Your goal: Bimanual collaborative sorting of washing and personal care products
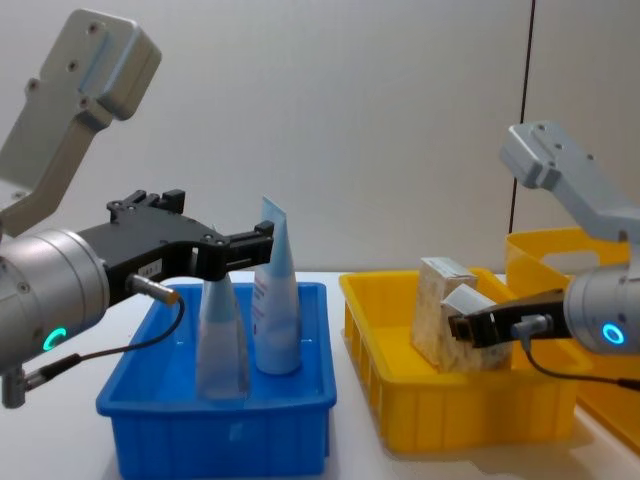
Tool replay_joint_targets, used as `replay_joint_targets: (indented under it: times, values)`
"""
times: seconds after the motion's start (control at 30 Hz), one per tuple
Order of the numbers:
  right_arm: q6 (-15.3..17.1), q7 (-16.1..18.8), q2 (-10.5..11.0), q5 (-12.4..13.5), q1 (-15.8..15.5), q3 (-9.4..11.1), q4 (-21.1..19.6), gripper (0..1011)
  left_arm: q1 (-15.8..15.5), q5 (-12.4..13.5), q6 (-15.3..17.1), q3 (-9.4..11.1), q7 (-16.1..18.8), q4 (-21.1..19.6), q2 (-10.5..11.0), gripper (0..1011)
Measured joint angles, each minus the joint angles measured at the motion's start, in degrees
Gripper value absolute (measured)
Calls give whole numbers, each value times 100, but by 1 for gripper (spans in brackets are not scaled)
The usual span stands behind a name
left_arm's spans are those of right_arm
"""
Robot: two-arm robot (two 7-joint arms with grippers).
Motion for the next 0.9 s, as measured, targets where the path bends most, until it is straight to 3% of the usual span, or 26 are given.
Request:
replay_joint_targets:
  times: [0.9]
  values:
    - [4,0,-1,1,5,0,7,308,0,0,0,0,0,0,0,1001]
